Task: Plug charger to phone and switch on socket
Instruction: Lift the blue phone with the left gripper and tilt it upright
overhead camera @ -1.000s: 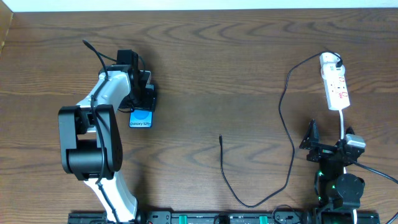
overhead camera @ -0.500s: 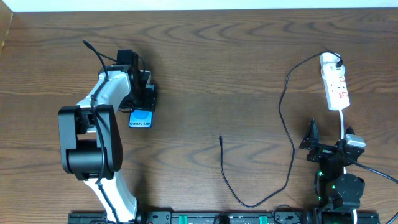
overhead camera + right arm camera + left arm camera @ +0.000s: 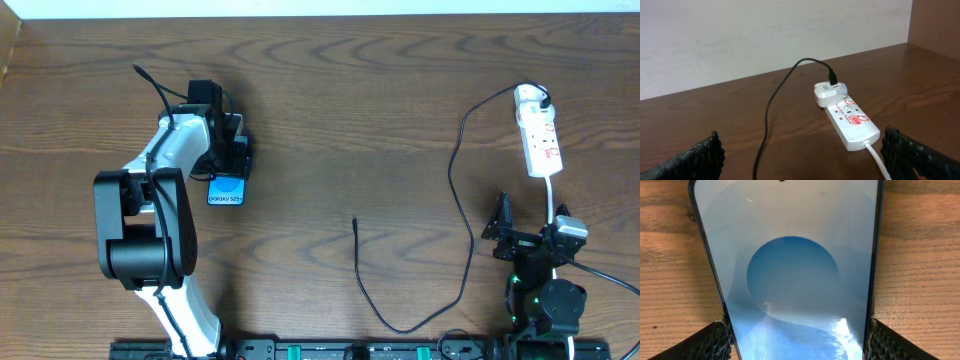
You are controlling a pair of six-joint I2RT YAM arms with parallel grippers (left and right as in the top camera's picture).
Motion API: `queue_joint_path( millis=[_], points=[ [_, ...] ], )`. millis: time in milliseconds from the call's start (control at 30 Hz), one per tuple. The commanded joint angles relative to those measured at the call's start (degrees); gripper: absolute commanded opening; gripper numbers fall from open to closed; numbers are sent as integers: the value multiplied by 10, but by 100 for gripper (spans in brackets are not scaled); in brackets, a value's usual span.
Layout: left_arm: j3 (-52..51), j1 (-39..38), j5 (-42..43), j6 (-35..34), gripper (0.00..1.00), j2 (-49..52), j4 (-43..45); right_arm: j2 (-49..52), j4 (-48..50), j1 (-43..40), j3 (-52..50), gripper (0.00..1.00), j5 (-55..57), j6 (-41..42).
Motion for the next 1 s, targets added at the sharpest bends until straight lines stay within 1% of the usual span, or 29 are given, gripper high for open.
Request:
queue_joint_path(
  millis=[0, 333, 733, 967],
  points=[
    [-17, 2, -8, 6, 8, 16, -1, -3, -2, 5, 0, 99, 5, -9],
    [-17, 2, -8, 6, 7, 10, -1, -3, -2, 5, 0, 99, 5, -9],
    [-17, 2, -8, 6, 7, -59, -1, -3, -2, 4, 0, 99, 5, -9],
    [-17, 2, -8, 0, 7, -117, -1, -3, -2, 5, 0, 99, 4, -9]
  ],
)
